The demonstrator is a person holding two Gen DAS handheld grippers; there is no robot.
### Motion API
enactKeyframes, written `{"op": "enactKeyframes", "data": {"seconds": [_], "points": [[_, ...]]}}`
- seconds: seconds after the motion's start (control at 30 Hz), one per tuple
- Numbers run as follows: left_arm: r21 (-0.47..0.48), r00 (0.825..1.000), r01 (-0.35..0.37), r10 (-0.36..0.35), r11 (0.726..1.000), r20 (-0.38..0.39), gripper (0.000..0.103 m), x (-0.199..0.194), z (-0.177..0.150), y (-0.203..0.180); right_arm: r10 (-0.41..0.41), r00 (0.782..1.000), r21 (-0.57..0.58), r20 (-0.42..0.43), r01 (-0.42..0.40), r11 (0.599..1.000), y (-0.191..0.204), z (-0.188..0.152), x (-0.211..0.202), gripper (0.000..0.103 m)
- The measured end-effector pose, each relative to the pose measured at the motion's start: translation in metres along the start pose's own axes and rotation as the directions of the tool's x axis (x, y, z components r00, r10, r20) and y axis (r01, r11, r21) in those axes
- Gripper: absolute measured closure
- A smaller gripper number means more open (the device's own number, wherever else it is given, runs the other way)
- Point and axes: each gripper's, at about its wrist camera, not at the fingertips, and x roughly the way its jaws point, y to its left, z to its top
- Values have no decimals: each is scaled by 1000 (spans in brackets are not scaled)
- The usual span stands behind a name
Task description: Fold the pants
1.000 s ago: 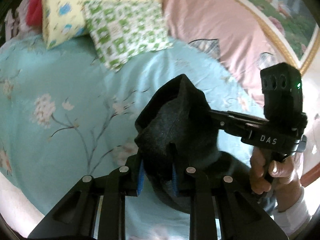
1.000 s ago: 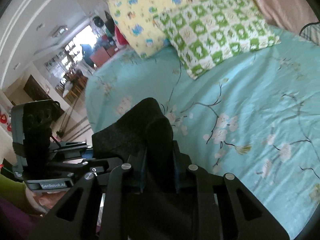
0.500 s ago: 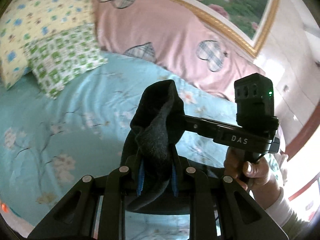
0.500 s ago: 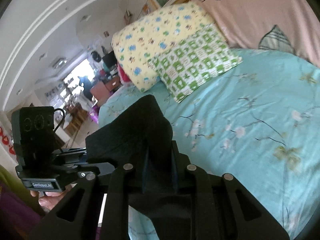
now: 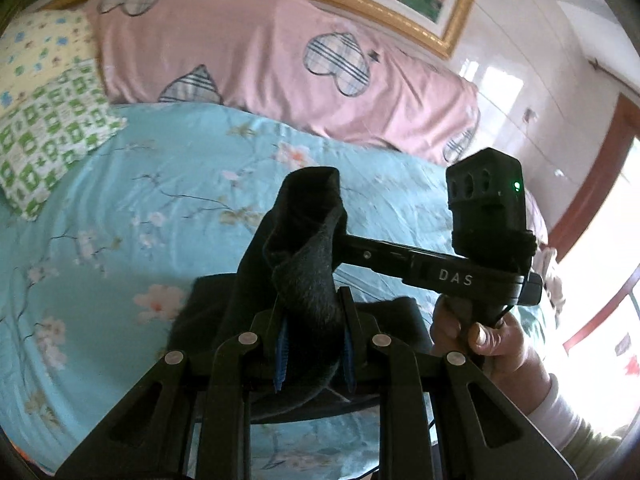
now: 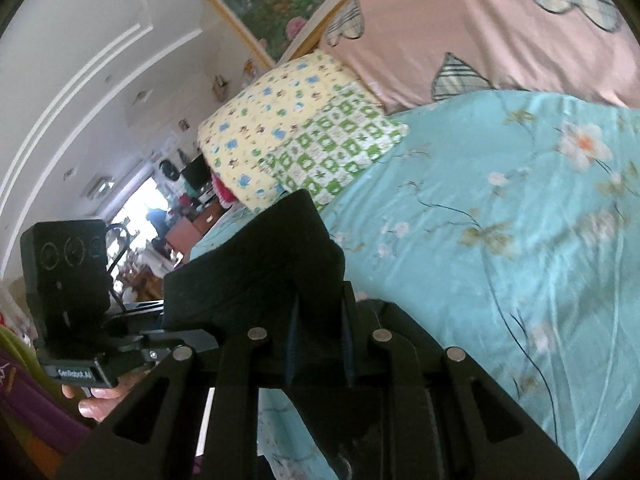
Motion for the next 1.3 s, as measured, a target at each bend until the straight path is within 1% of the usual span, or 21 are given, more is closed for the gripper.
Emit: {"op": "enactKeyframes", "data": {"seconds": [0.2,0.4,0.63,0.77,0.9,1.0,1.07,1.1,1.13,1.2,1.3], "points": [[47,999,19,-17,999,-30,82,16,-7,-24,-27,999,46,36,25,999,-16,-20,-29,84],[70,998,26,-22,997,-59,82,31,-12,-38,-43,997,80,58,38,996,-28,-36,-45,84],[119,996,41,-32,992,-81,82,49,-20,-62,-67,994,119,85,57,991,-45,-54,-67,84],[154,995,32,-17,987,-96,82,65,-27,-73,-91,992,147,91,77,986,-57,-64,-77,84],[198,995,21,0,980,-104,81,78,-36,-82,-130,989,183,73,115,976,-69,-76,-80,83],[224,994,34,-9,974,-113,77,85,-43,-88,-158,985,190,66,143,971,-71,-82,-83,83],[231,992,59,-31,971,-123,71,87,-46,-90,-184,981,200,57,169,965,-73,-86,-86,81],[236,991,69,-39,969,-130,64,89,-48,-92,-199,979,204,53,184,962,-73,-88,-88,81],[238,989,77,-44,968,-139,61,90,-49,-93,-208,977,203,53,193,960,-72,-90,-90,81],[240,987,89,-53,967,-150,60,93,-53,-94,-248,966,214,65,230,949,-72,-94,-99,81],[245,986,100,-62,964,-157,51,93,-55,-94,-300,950,246,87,271,931,-74,-98,-113,81]]}}
